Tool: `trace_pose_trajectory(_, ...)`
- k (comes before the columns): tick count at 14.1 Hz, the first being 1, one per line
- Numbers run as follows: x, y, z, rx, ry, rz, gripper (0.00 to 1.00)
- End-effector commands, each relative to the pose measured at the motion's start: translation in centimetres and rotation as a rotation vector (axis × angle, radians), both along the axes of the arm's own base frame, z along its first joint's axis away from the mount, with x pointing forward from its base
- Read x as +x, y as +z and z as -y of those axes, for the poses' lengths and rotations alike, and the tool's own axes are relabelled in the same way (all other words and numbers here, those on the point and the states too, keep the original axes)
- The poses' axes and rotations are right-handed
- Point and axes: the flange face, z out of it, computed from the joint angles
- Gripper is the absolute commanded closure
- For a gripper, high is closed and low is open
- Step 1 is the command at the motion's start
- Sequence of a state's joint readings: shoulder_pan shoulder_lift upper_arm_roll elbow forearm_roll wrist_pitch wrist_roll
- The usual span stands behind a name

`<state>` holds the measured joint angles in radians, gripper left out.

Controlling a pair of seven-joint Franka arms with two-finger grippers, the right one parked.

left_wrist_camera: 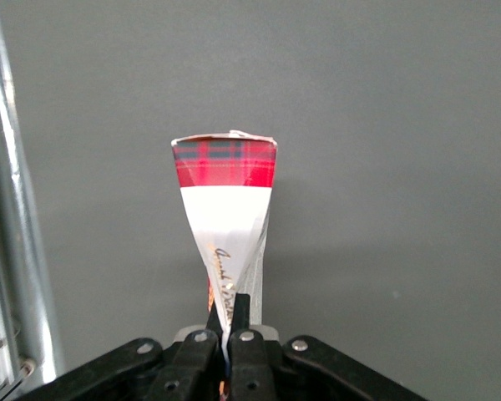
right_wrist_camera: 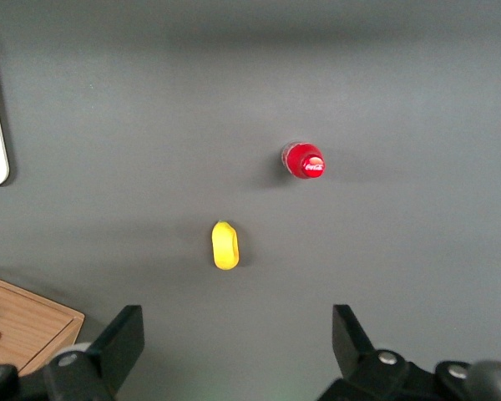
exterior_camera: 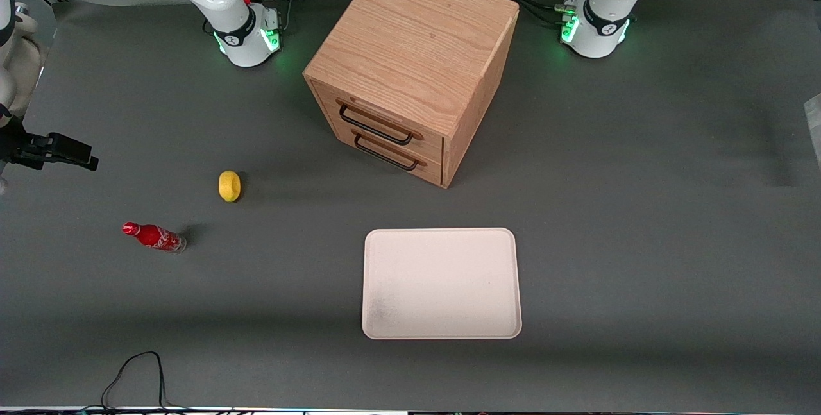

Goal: Place red cookie box on tray
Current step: 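Lift the cookie box with the left gripper and carry it toward the tray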

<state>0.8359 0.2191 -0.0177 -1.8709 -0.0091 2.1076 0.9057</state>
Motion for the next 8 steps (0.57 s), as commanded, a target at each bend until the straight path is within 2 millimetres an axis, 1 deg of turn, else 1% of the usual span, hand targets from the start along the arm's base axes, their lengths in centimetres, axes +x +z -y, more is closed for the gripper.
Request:
trace_pose_trajectory(1,0.4,7.9,0.1,0.025,0.037,-0.035,1.00)
trace_pose_trajectory(3,0.6,13.0,0.0,0.034,0.035,-0.040,1.00)
trace_pose_trajectory(4,0.8,14.8,0.2,0.038,0.031,-0.038,1.00)
trace_pose_trajectory(5,1.1,16.1,0.4,0.053,0.023,-0.039,1.00)
trace_pose_trajectory(6,2.2,17.1,1.3,0.068,0.001,-0.038,1.00)
trace_pose_trajectory(7,3.1,18.1,2.4,0.070,-0.019,-0.036,1.00)
trace_pose_trajectory(8,4.7,18.9,4.0,0.072,-0.054,-0.033,1.00)
